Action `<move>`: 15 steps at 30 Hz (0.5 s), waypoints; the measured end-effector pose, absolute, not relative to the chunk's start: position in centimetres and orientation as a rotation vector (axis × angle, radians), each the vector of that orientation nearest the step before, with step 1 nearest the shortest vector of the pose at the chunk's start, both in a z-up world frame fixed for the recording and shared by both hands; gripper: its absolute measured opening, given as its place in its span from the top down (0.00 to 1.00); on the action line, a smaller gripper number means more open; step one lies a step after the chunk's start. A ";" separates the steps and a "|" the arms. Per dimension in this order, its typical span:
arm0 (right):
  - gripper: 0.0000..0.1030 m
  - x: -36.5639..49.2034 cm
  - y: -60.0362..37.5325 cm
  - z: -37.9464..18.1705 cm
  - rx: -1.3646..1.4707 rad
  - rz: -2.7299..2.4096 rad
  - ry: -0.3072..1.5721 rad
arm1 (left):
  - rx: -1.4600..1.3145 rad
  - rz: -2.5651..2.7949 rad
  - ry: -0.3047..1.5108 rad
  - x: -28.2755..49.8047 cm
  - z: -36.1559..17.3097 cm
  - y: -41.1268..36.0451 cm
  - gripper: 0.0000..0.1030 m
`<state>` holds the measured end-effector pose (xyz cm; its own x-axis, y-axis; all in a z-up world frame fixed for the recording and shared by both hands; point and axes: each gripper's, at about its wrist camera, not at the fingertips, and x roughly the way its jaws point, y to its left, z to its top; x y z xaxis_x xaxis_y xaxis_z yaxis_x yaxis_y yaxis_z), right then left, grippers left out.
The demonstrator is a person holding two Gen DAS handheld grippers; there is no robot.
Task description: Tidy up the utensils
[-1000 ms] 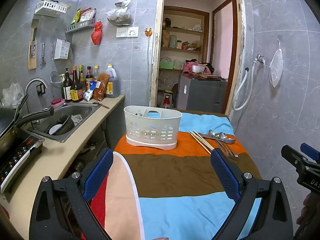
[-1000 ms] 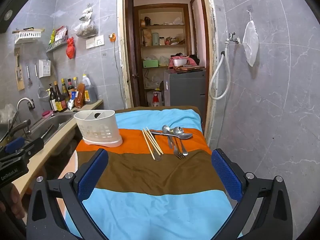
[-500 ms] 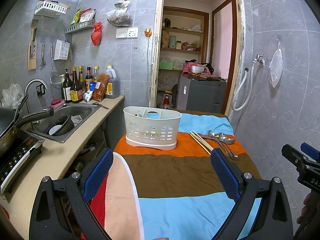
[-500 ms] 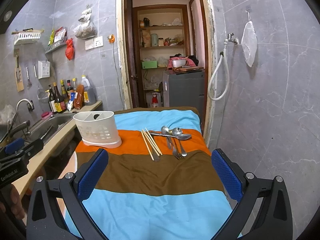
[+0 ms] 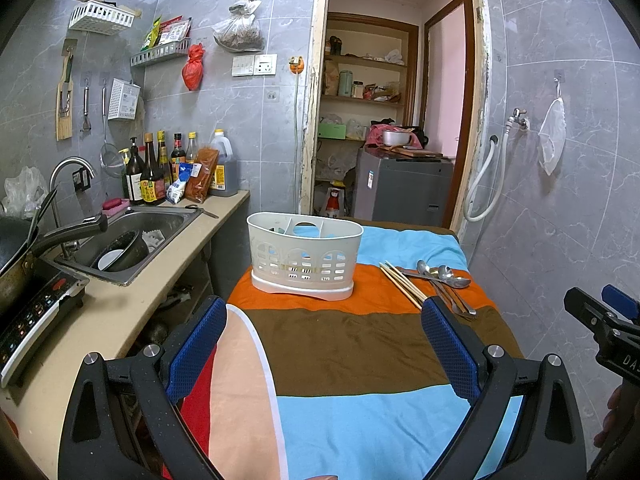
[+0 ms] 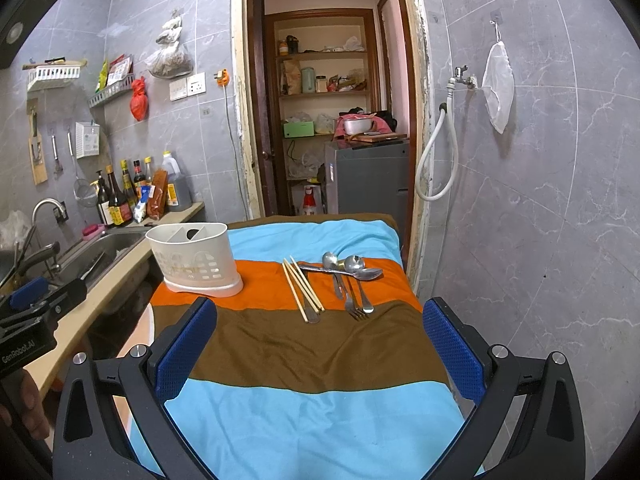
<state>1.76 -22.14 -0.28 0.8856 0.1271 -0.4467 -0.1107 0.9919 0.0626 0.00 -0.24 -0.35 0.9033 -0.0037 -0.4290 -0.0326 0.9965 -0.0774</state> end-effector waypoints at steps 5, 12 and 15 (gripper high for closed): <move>0.00 1.8 -22.2 -0.3 0.036 0.125 0.468 | -0.084 0.015 0.444 0.0 -0.3 -0.2 0.07; 0.00 1.9 -22.1 -0.3 0.037 0.124 0.467 | -0.084 0.015 0.444 0.0 -0.3 -0.2 0.07; 0.00 1.9 -22.0 -0.3 0.037 0.124 0.466 | -0.084 0.015 0.444 0.0 -0.3 -0.2 0.07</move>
